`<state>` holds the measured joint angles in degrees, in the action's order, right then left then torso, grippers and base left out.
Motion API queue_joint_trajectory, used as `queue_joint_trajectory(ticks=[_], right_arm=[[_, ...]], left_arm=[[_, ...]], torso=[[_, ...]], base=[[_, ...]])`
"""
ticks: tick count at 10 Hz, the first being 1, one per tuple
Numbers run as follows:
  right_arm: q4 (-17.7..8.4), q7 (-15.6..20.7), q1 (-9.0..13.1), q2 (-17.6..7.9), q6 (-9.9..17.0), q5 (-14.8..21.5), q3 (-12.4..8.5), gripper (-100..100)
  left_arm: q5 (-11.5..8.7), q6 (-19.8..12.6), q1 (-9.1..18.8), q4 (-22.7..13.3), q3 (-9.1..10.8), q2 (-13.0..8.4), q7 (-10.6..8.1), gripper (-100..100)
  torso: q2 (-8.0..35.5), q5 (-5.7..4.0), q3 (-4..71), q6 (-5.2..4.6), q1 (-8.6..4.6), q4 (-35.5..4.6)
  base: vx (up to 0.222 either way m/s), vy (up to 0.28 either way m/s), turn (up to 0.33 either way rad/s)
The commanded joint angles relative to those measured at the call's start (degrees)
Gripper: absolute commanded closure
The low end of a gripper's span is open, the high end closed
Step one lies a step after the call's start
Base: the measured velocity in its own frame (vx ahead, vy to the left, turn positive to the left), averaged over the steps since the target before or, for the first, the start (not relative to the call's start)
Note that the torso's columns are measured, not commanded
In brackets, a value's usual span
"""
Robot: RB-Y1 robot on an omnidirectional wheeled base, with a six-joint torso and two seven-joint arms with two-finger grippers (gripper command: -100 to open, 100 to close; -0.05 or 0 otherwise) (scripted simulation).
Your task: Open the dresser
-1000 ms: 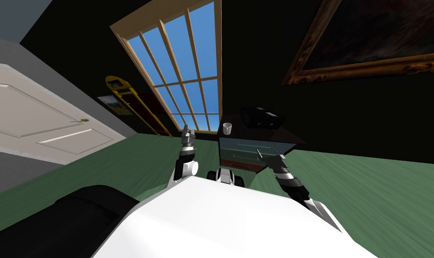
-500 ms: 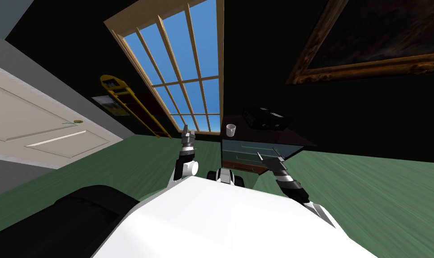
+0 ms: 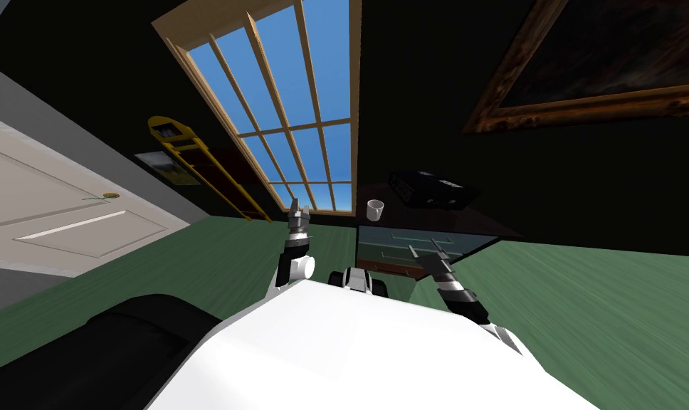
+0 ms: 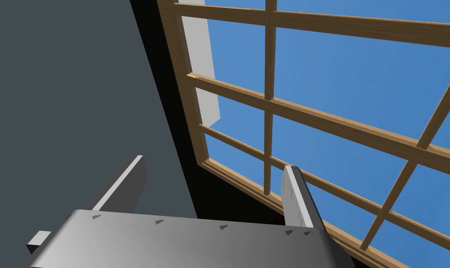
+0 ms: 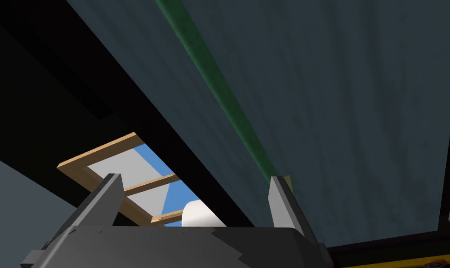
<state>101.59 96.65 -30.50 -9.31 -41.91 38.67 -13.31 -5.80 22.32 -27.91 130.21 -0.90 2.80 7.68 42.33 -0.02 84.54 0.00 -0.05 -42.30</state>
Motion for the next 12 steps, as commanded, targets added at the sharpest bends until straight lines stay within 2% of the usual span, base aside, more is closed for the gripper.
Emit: queue_joint_trajectory(ticks=[1,2,5,6,8,10,11,12], right_arm=[[-1.5,4.2,0.0,1.3,-0.4,1.5,-0.5,-100],[-1.5,4.5,0.0,1.3,-0.4,1.5,-0.5,-100],[-4.1,10.1,0.0,5.0,-0.9,4.0,-1.6,-100],[-4.1,10.6,0.0,5.0,-0.9,4.0,-1.6,-100],[-5.3,13.3,0.0,8.7,-1.1,5.1,-2.1,-100],[-5.8,14.5,0.0,11.7,-1.2,5.6,-2.3,-100],[-5.6,14.1,-0.2,10.9,-1.3,5.4,-2.2,-100],[-4.1,12.8,-0.1,10.1,0.4,5.6,-2.4,-100]], left_arm=[[0.0,0.0,0.0,0.0,0.0,0.0,0.0,0],[0.0,0.0,0.0,0.0,0.0,0.0,0.0,0],[0.0,0.0,0.0,0.0,0.0,0.0,0.0,0],[0.0,0.0,0.0,0.0,0.0,0.0,0.0,0],[0.0,0.0,0.0,0.0,0.01,0.0,0.0,0],[0.0,0.0,0.0,0.0,0.0,0.0,0.0,0],[0.0,0.0,0.0,0.0,0.01,0.0,0.0,0],[0.0,0.0,0.0,0.0,0.01,0.0,0.0,0]], torso=[[0.0,-0.01,0.0,0.0,-0.09,0.0],[0.0,-0.01,0.0,0.0,-0.04,0.0],[-0.1,0.07,0.1,0.0,0.23,0.0],[-0.1,0.06,0.1,0.0,0.18,0.0],[0.0,-0.04,0.0,0.0,-0.15,0.0],[0.0,0.02,0.0,0.0,0.03,0.0],[0.0,0.01,0.0,0.01,0.0,0.0],[0.0,0.0,0.0,0.0,-0.07,0.0]], base=[[0.052,0.073,-0.033],[0.039,0.064,-0.02],[0.05,0.118,-0.037],[0.039,0.087,-0.01],[0.031,0.064,-0.017],[0.023,0.054,-0.018],[0.007,0.02,-0.002],[0.069,0.044,0.046]])
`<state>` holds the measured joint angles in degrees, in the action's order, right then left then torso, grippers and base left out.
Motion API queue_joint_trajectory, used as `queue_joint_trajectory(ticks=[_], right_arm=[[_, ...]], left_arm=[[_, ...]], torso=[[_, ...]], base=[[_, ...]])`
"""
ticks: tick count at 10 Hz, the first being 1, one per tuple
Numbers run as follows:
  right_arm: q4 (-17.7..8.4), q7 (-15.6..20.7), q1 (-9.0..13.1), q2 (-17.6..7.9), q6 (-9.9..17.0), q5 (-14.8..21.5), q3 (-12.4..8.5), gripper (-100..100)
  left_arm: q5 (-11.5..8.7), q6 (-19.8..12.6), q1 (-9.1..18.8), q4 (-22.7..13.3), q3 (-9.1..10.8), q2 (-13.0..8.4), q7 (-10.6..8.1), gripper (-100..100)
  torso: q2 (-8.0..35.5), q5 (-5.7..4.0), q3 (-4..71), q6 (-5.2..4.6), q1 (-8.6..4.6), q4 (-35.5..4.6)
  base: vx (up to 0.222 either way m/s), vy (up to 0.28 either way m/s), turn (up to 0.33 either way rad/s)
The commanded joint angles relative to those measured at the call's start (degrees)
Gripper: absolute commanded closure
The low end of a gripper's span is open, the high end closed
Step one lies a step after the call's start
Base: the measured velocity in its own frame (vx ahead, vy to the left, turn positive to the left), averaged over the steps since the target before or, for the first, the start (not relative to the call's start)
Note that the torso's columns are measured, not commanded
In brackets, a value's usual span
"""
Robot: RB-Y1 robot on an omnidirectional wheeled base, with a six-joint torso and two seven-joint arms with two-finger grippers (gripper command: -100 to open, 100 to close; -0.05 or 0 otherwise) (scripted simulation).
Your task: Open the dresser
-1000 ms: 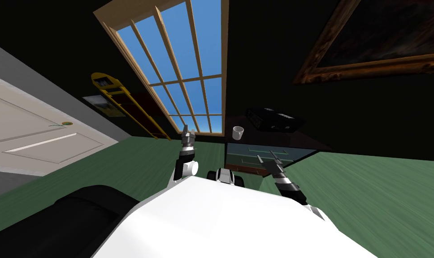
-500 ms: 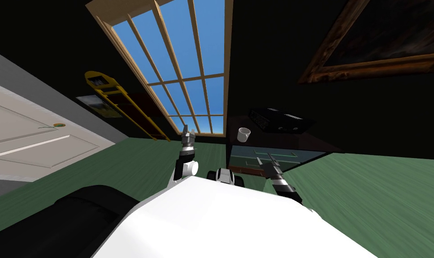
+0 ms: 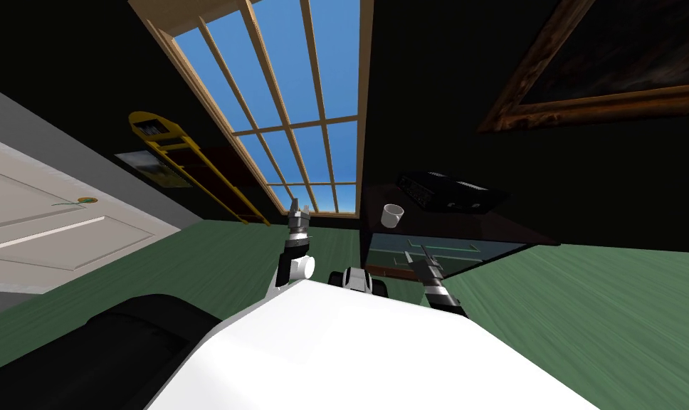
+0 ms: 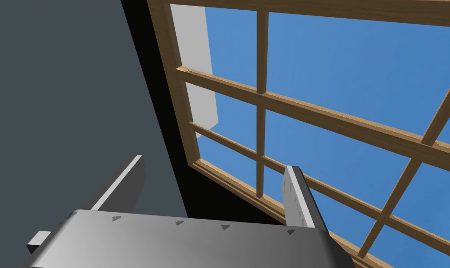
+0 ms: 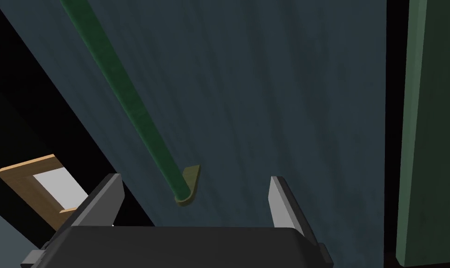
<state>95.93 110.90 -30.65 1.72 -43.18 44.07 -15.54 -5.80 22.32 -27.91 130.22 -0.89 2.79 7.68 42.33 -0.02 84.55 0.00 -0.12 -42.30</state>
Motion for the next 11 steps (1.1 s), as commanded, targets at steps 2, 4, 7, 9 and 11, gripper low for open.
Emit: queue_joint_trajectory(ticks=[2,4,7,9,11], right_arm=[[0.9,-0.7,-0.1,-0.5,0.8,0.1,-0.1,100],[1.5,-1.1,-0.7,-0.7,0.6,0.0,0.0,100],[2.6,-1.7,-1.6,-1.1,0.3,-0.1,0.1,100],[2.7,-1.9,-2.0,-1.4,0.2,0.0,0.1,100],[2.8,-2.2,-2.6,-1.6,-0.1,0.0,0.3,100]], left_arm=[[0.0,0.0,0.0,0.0,0.0,0.0,0.0,0],[0.0,0.0,0.0,0.0,0.0,0.0,0.0,0],[0.0,0.0,0.0,0.0,0.0,0.0,0.0,0],[0.0,0.0,0.0,0.0,0.0,0.0,0.0,0],[0.0,0.0,0.0,0.0,0.0,0.0,0.0,0]], torso=[[-0.1,0.02,0.1,-0.01,0.09,0.0],[0.2,-0.31,-0.2,0.1,0.02,0.3],[-0.2,-0.17,0.0,0.07,0.05,0.2],[-0.4,-0.05,0.2,0.04,0.03,0.1],[0.0,-0.16,-0.1,-0.02,-0.03,0.2]], base=[[0.026,0.015,0.004],[-0.123,-0.005,-0.032],[-0.181,-0.004,-0.017],[-0.13,-0.007,-0.017],[-0.196,-0.002,-0.029]])
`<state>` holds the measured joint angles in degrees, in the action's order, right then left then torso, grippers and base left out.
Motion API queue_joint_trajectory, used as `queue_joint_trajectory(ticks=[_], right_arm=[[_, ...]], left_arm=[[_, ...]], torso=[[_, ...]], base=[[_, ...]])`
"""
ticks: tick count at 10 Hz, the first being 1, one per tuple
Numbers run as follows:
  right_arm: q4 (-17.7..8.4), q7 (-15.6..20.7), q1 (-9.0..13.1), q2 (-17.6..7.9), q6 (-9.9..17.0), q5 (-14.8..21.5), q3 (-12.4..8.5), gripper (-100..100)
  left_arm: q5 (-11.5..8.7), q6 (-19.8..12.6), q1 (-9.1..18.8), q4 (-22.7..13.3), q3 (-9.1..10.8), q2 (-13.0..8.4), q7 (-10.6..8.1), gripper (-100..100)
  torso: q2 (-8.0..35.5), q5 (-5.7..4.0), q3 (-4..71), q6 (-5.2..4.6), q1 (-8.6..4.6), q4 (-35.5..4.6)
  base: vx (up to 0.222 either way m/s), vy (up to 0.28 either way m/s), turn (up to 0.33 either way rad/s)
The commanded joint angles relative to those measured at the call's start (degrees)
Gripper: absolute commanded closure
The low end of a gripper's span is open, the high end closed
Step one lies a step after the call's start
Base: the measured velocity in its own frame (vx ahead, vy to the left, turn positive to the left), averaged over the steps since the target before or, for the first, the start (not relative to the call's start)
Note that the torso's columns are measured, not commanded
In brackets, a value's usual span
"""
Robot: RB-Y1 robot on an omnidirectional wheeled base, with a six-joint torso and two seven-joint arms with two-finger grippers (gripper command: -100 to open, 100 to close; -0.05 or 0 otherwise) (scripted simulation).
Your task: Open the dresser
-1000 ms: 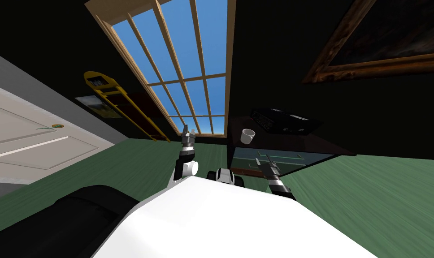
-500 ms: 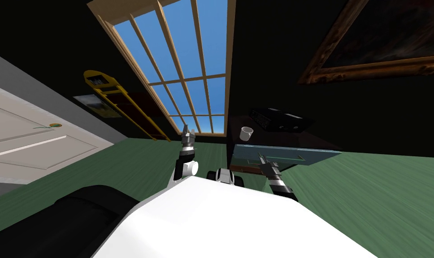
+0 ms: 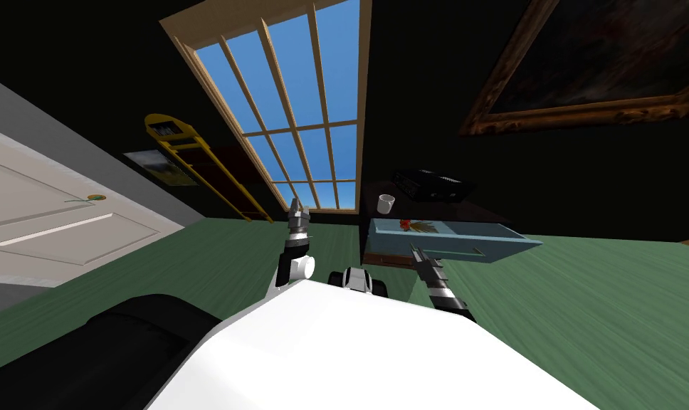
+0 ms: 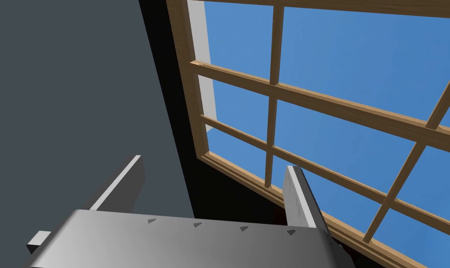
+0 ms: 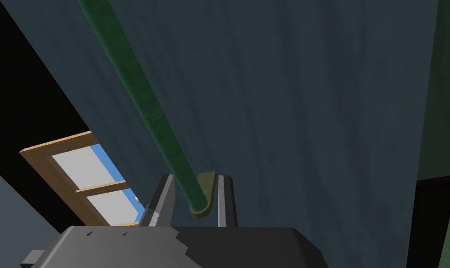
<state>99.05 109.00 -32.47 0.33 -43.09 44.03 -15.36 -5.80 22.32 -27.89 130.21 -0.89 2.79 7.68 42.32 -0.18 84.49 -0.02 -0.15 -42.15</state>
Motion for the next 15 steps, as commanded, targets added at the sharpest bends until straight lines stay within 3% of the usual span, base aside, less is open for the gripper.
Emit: queue_joint_trajectory(ticks=[1,2,6,7,15], right_arm=[[-0.3,-0.4,-1.1,-0.3,-0.3,0.1,0.2,100],[0.0,-0.2,-0.5,-0.2,-0.4,0.0,0.0,100],[0.0,-0.6,-2.0,-0.6,-1.2,0.0,0.3,100],[2.7,-2.6,-2.2,-2.0,0.7,-0.1,-0.1,-100],[12.9,-10.8,-5.3,-7.0,8.1,0.1,-1.1,-100]], left_arm=[[0.0,0.0,0.0,0.0,0.0,0.0,0.0,0],[0.0,0.0,0.0,0.0,0.0,0.0,0.0,0],[0.0,0.0,0.0,0.0,0.0,0.0,0.0,0],[0.0,0.0,0.0,0.0,0.0,0.0,0.0,0],[0.0,0.0,0.0,0.0,0.0,0.0,0.0,0]], torso=[[-0.1,-0.04,0.0,0.04,0.04,0.0],[-0.2,-0.05,0.1,0.08,0.03,0.1],[-0.1,-0.05,0.1,0.09,0.01,0.1],[-0.2,-0.05,0.1,0.05,-0.07,0.1],[0.1,0.3,0.0,-0.04,0.19,-0.3]], base=[[-0.191,0.002,-0.027],[-0.097,0.002,-0.013],[-0.173,-0.011,-0.027],[-0.087,0.014,0.042],[-0.001,0.032,0.038]])
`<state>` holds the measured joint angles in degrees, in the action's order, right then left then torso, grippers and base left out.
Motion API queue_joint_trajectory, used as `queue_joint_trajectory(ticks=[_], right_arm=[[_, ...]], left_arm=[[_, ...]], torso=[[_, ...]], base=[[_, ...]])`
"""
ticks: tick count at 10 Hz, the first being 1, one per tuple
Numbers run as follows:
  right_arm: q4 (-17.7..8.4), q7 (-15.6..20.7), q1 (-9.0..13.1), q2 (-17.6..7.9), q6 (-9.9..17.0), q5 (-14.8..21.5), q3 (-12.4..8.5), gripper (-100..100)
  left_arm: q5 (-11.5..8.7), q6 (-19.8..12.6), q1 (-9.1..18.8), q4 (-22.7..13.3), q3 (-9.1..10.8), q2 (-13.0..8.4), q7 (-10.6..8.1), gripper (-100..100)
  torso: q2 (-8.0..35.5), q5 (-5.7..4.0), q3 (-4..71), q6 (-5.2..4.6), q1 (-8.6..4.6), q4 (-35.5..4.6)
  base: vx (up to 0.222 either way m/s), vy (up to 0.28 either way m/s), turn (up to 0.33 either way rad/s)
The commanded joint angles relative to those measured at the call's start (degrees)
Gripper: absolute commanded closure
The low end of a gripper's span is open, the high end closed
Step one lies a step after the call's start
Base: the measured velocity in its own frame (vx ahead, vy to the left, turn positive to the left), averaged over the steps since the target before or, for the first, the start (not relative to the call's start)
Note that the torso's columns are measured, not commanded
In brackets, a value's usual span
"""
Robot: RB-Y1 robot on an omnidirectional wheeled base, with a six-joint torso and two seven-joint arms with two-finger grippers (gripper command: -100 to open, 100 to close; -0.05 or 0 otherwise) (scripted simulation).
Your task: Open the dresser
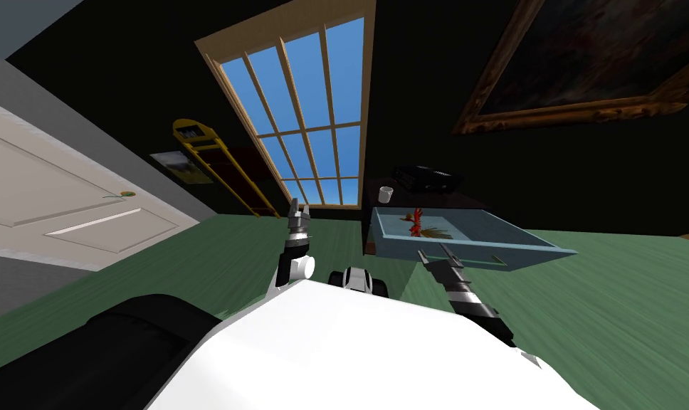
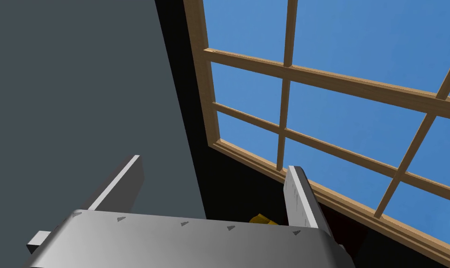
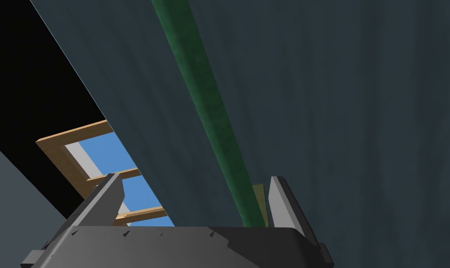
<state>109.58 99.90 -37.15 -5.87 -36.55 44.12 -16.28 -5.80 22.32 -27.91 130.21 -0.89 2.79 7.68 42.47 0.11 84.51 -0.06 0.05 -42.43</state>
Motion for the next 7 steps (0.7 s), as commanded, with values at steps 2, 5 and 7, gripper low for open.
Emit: queue_joint_trajectory(ticks=[2,5,7], right_arm=[[1.2,-1.3,-0.7,-0.6,1.5,0.2,0.1,0],[0.9,-1.2,-0.8,-0.6,1.6,0.3,0.1,0],[0.8,-1.2,-0.9,-0.6,1.6,0.4,0.1,0]], left_arm=[[0.0,0.0,0.0,0.0,0.0,0.0,0.0,0],[0.0,0.0,0.0,0.0,0.0,0.0,0.0,0],[0.0,0.0,0.0,0.0,0.0,0.0,0.0,0]], torso=[[0.1,0.09,-0.1,0.03,0.14,-0.1],[-0.1,-0.03,0.0,0.06,0.03,0.1],[-0.1,-0.07,0.1,0.06,0.0,0.1]], base=[[0.0,0.006,0.002],[0.0,0.0,0.0],[0.0,0.0,0.0]])
